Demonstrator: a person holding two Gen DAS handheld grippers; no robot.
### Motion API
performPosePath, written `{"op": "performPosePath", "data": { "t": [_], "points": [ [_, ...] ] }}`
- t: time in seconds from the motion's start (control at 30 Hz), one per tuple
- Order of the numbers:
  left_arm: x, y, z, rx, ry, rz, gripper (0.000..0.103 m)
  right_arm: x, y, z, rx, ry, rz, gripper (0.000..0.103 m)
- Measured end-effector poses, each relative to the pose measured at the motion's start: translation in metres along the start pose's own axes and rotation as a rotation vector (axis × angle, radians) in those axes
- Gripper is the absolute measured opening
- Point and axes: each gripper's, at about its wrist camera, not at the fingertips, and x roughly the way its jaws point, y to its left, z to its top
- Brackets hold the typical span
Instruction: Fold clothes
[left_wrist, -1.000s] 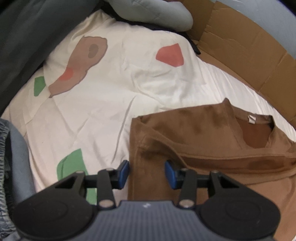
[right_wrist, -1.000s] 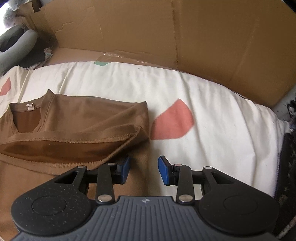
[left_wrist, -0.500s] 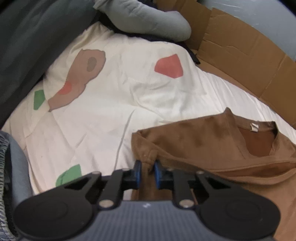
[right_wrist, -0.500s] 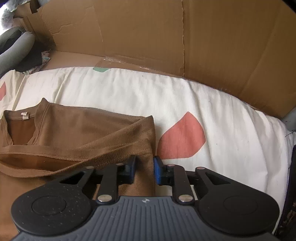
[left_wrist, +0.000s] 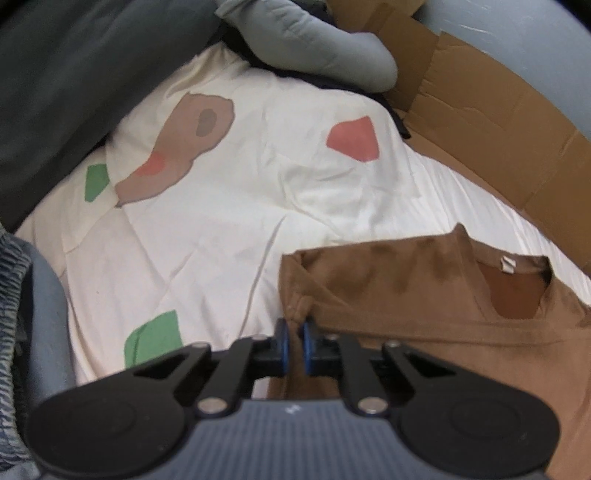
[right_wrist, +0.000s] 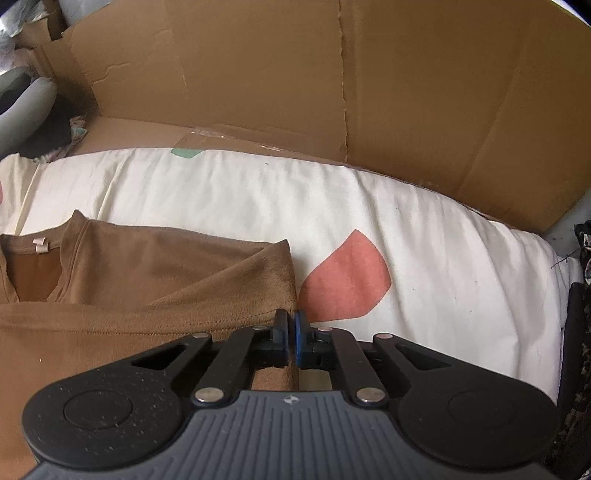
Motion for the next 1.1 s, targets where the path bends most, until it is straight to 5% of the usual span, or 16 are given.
{"op": "performPosePath", "data": {
  "t": [0.13, 0.2, 0.27, 0.33, 0.5, 1.1],
  "points": [
    [-0.006, -0.009, -0.003, 0.070, -0.024, 0.033, 0.013, -0.002, 0.006, -0.001, -0.042, -0.016, -0.015, 0.014],
    [-0.005, -0.012, -0.003, 0.085, -0.028, 0.040, 0.013, 0.001, 0.010, -0.001, -0.060, -0.018, -0.032, 0.035],
    [-0.002, -0.014, -0.002, 0.094, -0.026, 0.046, 0.013, 0.005, 0.014, -0.001, -0.079, -0.015, -0.049, 0.035],
    [0.002, -0.014, -0.001, 0.096, -0.020, 0.049, 0.013, 0.009, 0.017, -0.001, -0.088, -0.010, -0.059, 0.035],
    [0.004, -0.011, 0.001, 0.085, -0.015, 0.050, 0.013, 0.005, 0.023, -0.002, -0.109, -0.016, -0.054, 0.006],
    [-0.058, -0.008, 0.006, 0.010, -0.137, 0.038, 0.005, -0.053, 0.011, -0.002, -0.027, -0.126, -0.015, 0.003]
  ]
}}
